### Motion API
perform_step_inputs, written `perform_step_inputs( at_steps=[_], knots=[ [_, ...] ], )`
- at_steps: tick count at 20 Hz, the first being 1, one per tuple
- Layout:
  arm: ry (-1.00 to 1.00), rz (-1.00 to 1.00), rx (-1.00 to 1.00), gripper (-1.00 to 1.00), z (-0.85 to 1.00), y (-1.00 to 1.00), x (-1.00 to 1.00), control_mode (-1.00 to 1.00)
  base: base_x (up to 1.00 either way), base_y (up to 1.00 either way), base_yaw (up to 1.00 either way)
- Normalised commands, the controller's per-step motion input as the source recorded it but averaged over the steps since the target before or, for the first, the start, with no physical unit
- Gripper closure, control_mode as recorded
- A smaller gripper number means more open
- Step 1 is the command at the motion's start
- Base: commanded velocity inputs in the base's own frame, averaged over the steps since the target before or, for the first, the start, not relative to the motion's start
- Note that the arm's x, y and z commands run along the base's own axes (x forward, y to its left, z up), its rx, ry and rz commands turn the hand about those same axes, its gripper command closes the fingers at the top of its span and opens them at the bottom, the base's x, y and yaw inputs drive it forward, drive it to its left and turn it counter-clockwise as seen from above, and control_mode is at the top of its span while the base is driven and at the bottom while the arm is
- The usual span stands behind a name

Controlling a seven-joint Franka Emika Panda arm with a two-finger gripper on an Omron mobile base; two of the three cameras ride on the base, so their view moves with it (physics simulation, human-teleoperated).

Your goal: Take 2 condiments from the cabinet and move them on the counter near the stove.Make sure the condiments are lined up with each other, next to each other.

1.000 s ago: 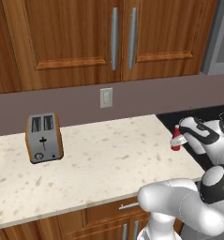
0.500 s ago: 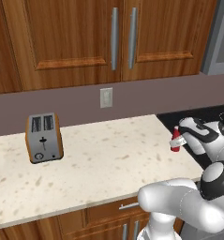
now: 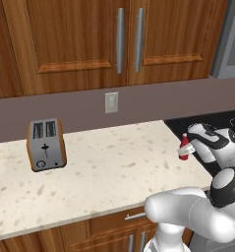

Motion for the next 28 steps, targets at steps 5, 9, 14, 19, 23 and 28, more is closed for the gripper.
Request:
perform_step_inputs(
  at_steps=[5,9,14,19,23,28],
  knots=[
    [0.0,0.0,0.0,1.0,-0.11,0.0,0.0,-1.0,0.0,0.0,0.0],
    [0.0,0.0,0.0,1.0,-0.09,0.0,0.0,-1.0,0.0,0.0,0.0],
    [0.0,0.0,0.0,1.0,0.0,0.0,0.0,-1.0,0.0,0.0,0.0],
    [0.0,0.0,0.0,1.0,0.0,0.0,0.0,-1.0,0.0,0.0,0.0],
    [0.0,0.0,0.0,1.0,-0.03,0.0,0.0,-1.0,0.0,0.0,0.0],
    [0.0,0.0,0.0,1.0,-0.06,0.0,0.0,-1.0,0.0,0.0,0.0]
  ],
)
